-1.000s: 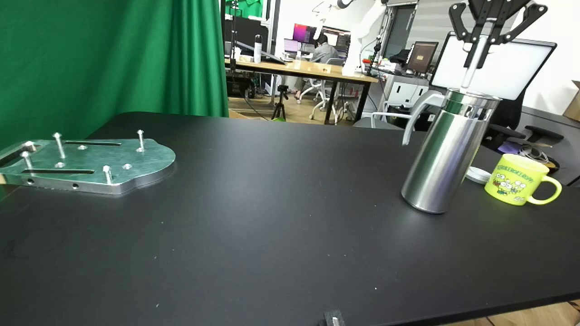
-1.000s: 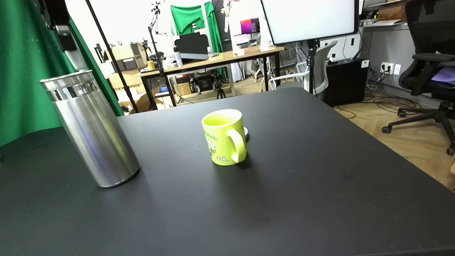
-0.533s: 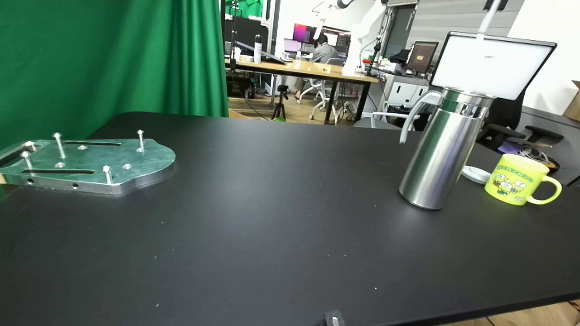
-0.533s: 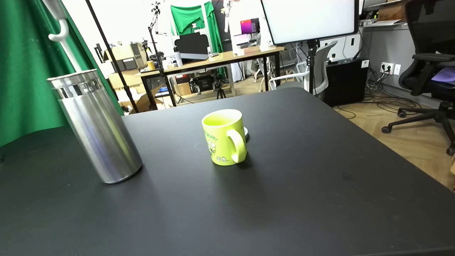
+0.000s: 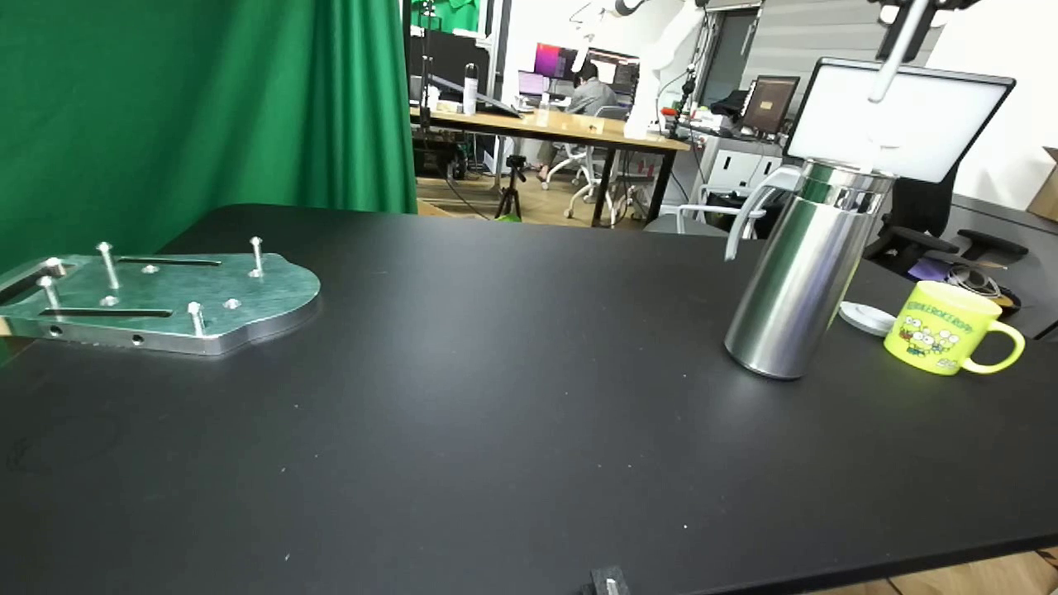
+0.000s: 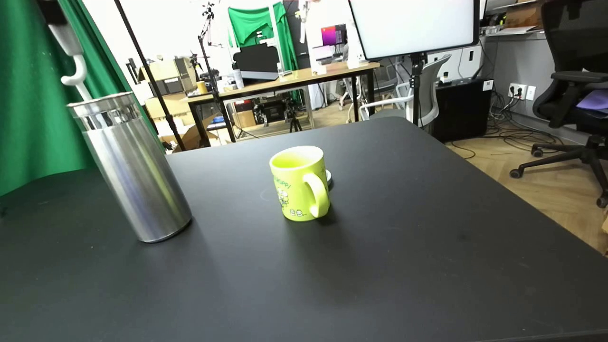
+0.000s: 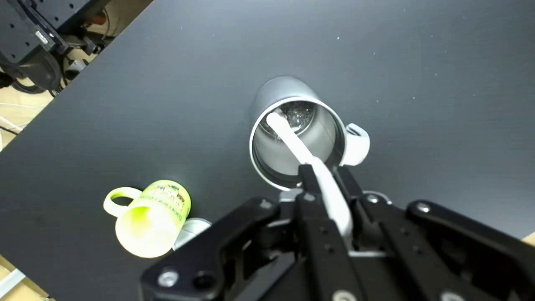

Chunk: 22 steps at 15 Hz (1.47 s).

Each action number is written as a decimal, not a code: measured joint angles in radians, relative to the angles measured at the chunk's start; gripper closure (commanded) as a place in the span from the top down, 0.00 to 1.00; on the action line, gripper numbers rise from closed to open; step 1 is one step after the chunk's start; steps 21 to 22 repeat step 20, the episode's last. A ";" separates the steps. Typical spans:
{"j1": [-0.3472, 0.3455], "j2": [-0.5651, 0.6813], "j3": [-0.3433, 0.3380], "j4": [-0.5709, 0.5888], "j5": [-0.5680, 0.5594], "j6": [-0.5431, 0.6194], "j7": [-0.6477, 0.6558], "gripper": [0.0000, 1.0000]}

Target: Clean inside the flask using the bottle brush

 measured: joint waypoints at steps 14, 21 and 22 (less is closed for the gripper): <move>-0.002 0.063 -0.005 -0.002 -0.022 -0.021 0.000 0.95; -0.019 -0.048 -0.021 0.039 -0.034 -0.130 -0.020 1.00; -0.019 -0.048 -0.021 0.039 -0.034 -0.130 -0.020 1.00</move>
